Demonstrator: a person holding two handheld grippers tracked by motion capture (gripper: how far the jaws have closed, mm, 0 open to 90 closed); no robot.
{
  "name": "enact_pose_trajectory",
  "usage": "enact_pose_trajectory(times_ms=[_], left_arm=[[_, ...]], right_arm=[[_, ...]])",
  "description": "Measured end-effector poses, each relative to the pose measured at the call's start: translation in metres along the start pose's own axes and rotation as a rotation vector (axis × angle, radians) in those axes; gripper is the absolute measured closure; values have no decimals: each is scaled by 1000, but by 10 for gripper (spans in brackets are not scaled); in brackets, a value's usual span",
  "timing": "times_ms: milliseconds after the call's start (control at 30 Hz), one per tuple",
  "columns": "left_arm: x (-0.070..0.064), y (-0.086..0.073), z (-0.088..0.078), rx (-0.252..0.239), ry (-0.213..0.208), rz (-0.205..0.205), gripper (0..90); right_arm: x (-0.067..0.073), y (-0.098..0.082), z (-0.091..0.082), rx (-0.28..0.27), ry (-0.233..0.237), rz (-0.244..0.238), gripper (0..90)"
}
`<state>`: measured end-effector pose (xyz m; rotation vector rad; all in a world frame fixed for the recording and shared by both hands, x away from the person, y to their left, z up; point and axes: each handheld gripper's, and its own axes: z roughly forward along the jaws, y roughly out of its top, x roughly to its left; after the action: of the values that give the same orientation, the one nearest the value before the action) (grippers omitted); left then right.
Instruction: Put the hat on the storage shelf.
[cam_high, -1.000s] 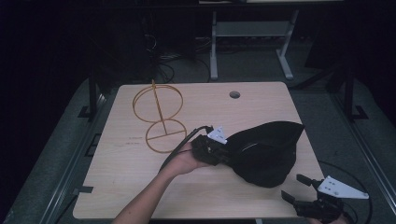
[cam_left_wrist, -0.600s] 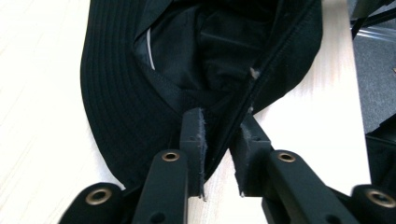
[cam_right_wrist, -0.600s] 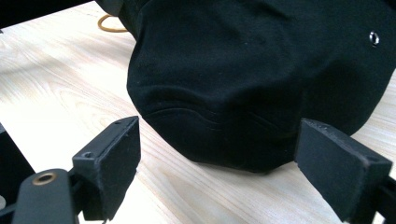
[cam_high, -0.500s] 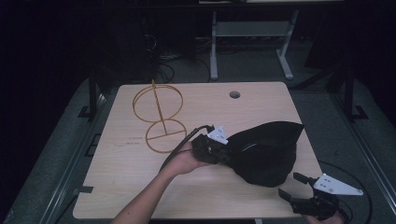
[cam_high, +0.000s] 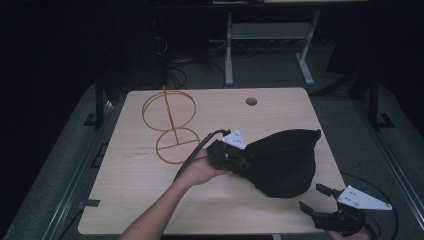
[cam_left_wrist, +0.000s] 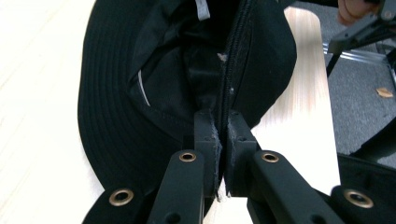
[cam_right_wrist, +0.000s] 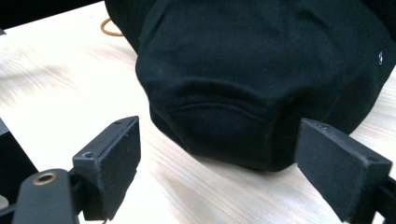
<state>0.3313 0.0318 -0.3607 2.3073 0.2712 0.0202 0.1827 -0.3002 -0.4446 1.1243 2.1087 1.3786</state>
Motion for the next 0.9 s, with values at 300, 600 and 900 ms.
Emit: enact_pose_trajectory(times_ms=[300, 600, 900], left_arm=[[-4, 12, 0, -39, -15, -14, 858], [-11, 22, 3, -70, -49, -12, 859], [-23, 32, 9, -88, -86, 3, 859]], right_arm=[[4, 7, -2, 0, -40, -41, 145], [6, 14, 11, 18, -30, -62, 146], [2, 13, 21, 42, -36, -63, 152]])
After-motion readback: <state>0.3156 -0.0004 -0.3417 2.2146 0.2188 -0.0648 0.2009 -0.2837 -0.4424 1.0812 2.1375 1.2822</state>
